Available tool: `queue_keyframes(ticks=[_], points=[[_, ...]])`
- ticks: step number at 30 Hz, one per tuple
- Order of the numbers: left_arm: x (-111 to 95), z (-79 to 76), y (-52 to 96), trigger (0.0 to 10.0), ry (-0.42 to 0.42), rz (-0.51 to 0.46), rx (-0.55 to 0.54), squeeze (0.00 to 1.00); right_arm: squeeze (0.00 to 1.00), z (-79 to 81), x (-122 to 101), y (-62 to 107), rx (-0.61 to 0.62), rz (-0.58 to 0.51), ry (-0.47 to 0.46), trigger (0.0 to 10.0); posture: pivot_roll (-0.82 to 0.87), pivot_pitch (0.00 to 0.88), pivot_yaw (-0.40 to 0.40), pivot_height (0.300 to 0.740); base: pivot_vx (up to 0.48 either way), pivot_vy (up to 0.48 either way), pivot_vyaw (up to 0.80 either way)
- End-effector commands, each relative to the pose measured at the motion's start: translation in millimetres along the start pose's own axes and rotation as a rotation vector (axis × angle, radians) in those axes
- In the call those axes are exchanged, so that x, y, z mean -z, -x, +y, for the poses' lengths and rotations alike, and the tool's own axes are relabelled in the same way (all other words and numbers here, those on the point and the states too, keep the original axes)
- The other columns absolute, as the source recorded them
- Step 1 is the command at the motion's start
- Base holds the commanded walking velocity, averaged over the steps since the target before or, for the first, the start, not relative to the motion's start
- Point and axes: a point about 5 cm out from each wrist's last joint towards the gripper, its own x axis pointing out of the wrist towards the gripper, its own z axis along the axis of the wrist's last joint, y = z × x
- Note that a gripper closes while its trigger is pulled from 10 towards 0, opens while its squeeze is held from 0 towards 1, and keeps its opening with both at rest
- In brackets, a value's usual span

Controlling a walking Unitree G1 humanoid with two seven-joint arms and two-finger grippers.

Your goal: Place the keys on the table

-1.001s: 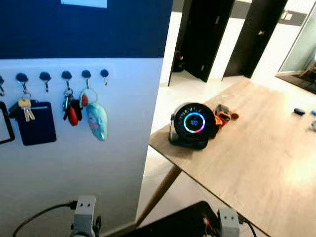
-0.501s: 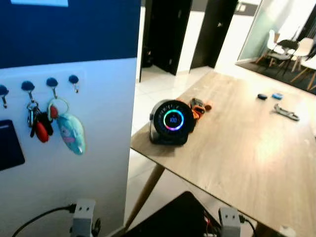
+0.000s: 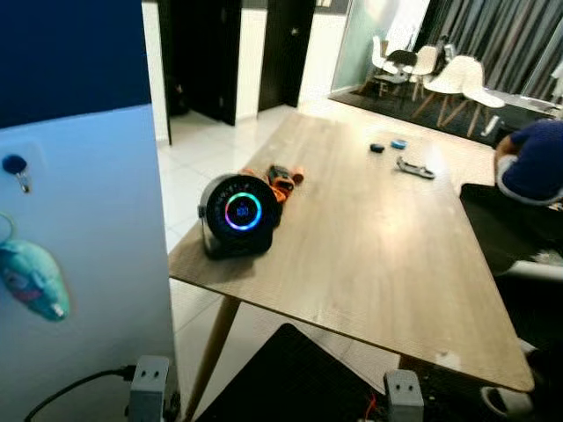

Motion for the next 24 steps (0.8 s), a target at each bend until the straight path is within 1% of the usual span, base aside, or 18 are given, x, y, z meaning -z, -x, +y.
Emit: queue_keyframes(ticks=[1,9,13,19,24], points=[[0.8,-1.8,0.2,10.0,-0.004,0.001,0.009,0.00,0.00,0.4,2.0,0.4,-0.003,0.009,-0.001,10.0,0.09,0.000,-0.081,0.740,0.000,0.000,-0.80],[0.3,-3.5,0.2,10.0,-0.012,-0.004,0.021,0.00,0.00,0.2,-0.3,-0.6,-0.002,0.006,0.006,10.0,0.10,0.015,-0.067,0.740,0.000,0.000,-0.80],[-2.0,-3.5,-1.0,10.0,-0.023,-0.008,0.031,0.00,0.00,-0.4,-0.8,-0.7,0.005,0.003,0.003,10.0,0.11,0.024,-0.035,0.740,0.000,0.000,-0.80],[-5.5,-0.8,-2.1,10.0,-0.075,-0.008,0.070,0.00,0.00,-1.2,-0.5,0.1,0.029,-0.013,-0.033,10.0,0.11,0.032,0.010,0.740,0.000,0.000,-0.80],[-11.0,0.8,-4.7,10.0,-0.100,-0.013,0.087,0.00,0.00,-0.8,1.4,1.1,0.036,-0.015,-0.044,10.0,0.12,0.042,0.034,0.740,0.000,0.000,-0.80]])
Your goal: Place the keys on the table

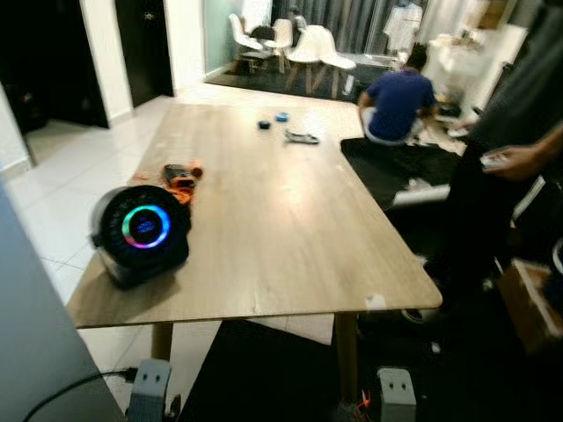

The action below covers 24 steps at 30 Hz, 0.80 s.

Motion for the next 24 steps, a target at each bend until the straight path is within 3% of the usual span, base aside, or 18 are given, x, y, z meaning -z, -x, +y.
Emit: queue_keyframes(ticks=[1,3,20,24], points=[[-2.9,1.1,-1.4,10.0,-0.031,0.003,0.020,0.00,0.00,-3.4,0.7,1.0,0.020,-0.008,-0.015,10.0,0.12,0.046,0.040,0.740,0.000,0.000,-0.80],[-5.0,1.1,-2.4,10.0,-0.034,-0.002,0.022,0.00,0.00,-2.7,2.1,1.7,0.018,-0.009,-0.017,10.0,0.12,0.048,0.040,0.740,0.000,0.000,-0.80],[3.4,4.1,2.6,10.0,0.013,0.008,-0.029,0.00,0.00,4.9,6.5,2.1,-0.039,0.019,0.008,10.0,0.12,0.056,-0.011,0.740,0.000,0.000,0.00],[6.9,4.3,4.5,10.0,0.032,0.015,-0.050,0.00,0.00,9.0,4.8,1.2,-0.090,0.022,0.093,10.0,0.12,0.053,-0.034,0.740,0.000,0.000,0.17]])
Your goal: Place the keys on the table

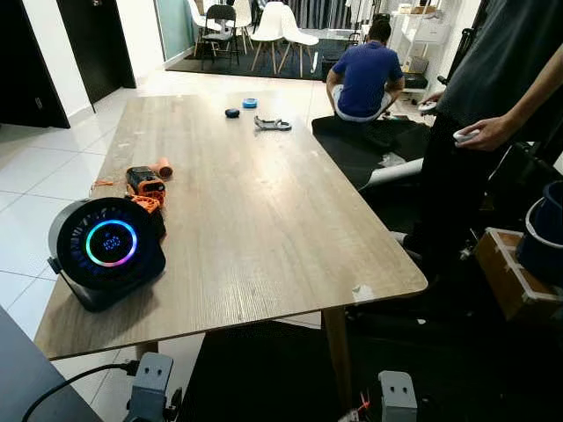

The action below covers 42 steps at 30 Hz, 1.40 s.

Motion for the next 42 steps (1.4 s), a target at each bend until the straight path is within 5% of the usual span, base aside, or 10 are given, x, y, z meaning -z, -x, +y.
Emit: queue_keyframes(ticks=[1,18,27,31,37,39,42], points=[[6.3,0.9,3.3,10.0,0.015,0.017,-0.014,0.00,0.00,1.5,4.2,0.8,-0.020,0.028,0.035,10.0,0.12,0.053,-0.034,0.740,0.000,0.000,0.69],[12.0,-4.3,7.5,10.0,0.012,0.012,0.007,0.00,0.00,0.5,13.0,4.5,-0.017,0.059,0.023,10.0,0.11,0.053,-0.059,0.740,0.000,0.000,0.32],[13.5,-3.8,8.8,10.0,0.010,0.013,0.019,0.00,0.00,-15.3,19.4,9.9,0.080,0.073,-0.037,10.0,0.10,0.060,-0.052,0.740,0.000,0.000,0.00],[13.6,-4.4,9.2,10.0,0.001,0.010,0.027,0.00,0.00,-32.6,26.4,17.2,0.144,0.097,-0.021,10.0,0.10,0.059,-0.049,0.740,0.000,0.000,0.00],[12.6,-4.5,9.4,10.0,-0.003,-0.002,0.031,0.00,0.00,-80.4,29.0,36.0,0.358,0.081,0.019,10.0,0.10,0.055,-0.053,0.740,0.000,0.000,0.00],[11.7,-3.9,9.9,10.0,-0.002,-0.013,0.031,0.00,0.00,-109.1,16.9,45.9,0.470,-0.004,-0.006,10.0,0.10,0.055,-0.053,0.740,0.000,0.000,0.00],[10.9,-3.3,10.2,10.0,-0.002,-0.023,0.032,0.00,0.00,-128.6,2.3,52.1,0.538,-0.093,-0.037,10.0,0.09,0.054,-0.052,0.740,0.000,0.000,0.00]])
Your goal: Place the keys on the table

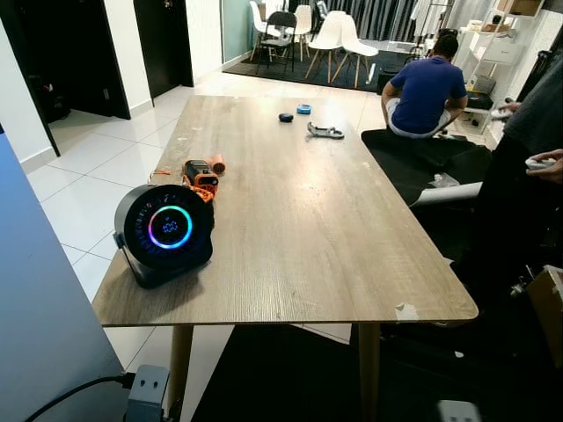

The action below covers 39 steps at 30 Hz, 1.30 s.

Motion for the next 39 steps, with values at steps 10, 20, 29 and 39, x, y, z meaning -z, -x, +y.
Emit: queue_keyframes(ticks=[10,20,29,39], points=[[-0.1,0.1,1.7,10.0,-0.001,-0.018,0.007,0.00,0.00,-47.6,-95.2,-15.5,0.162,-0.433,-0.185,10.0,0.09,0.053,-0.049,0.740,0.000,0.000,0.00],[-6.5,1.1,0.8,10.0,0.002,-0.065,0.011,0.00,0.00,-27.4,-209.5,-8.3,-0.027,-0.862,-0.303,10.0,0.09,0.061,-0.043,0.740,0.000,0.000,0.00],[-7.4,3.1,1.5,10.0,0.009,-0.076,-0.001,0.00,0.00,11.1,-266.6,1.7,-0.232,-0.981,-0.338,10.0,0.10,0.063,-0.051,0.740,0.000,0.000,0.00],[-13.7,1.1,-1.4,10.0,-0.003,-0.101,0.025,0.00,0.00,96.5,-289.2,0.1,-0.533,-0.837,-0.153,10.0,0.09,0.059,-0.050,0.740,0.000,0.000,0.00]])
